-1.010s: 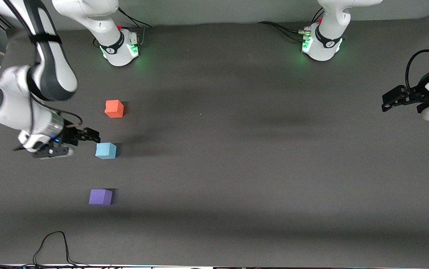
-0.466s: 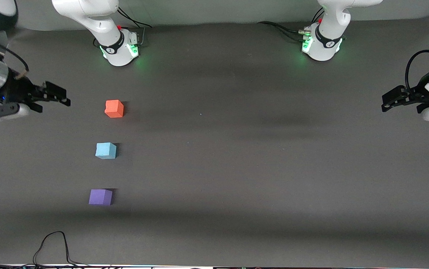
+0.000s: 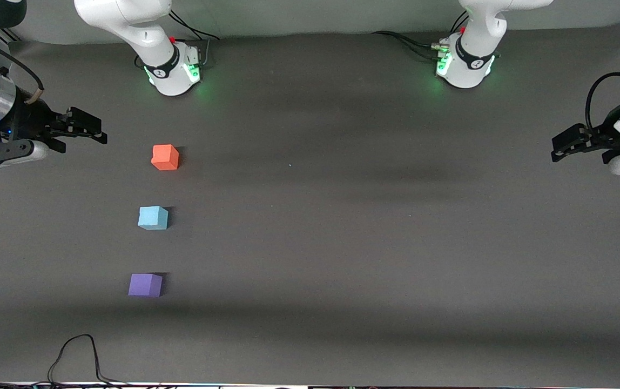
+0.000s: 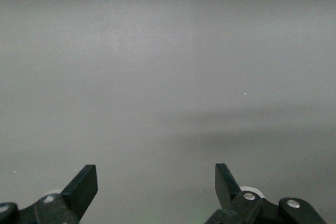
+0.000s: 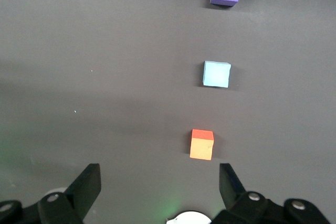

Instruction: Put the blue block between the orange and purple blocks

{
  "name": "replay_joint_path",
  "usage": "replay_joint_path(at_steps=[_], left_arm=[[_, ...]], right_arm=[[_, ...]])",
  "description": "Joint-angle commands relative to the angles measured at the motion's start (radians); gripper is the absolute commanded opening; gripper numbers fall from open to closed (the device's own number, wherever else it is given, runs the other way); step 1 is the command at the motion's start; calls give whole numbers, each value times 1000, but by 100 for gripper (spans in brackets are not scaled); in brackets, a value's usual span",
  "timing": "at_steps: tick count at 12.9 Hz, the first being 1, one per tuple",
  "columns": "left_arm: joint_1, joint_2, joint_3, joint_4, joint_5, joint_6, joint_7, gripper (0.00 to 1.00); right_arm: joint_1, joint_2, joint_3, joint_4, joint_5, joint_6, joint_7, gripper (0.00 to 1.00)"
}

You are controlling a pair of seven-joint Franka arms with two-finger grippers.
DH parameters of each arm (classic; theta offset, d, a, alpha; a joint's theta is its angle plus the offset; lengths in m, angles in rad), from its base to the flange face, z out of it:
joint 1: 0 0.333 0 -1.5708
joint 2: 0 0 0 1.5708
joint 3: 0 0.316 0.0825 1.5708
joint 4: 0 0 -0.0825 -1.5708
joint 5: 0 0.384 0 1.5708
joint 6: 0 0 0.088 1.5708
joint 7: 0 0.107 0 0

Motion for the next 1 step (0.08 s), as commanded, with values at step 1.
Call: replay_joint_path(at_steps=[1], left_arm=[[-14, 1, 8, 11, 1, -5, -16, 100]], right_arm=[[15, 9, -17, 18, -7, -18, 14, 100]])
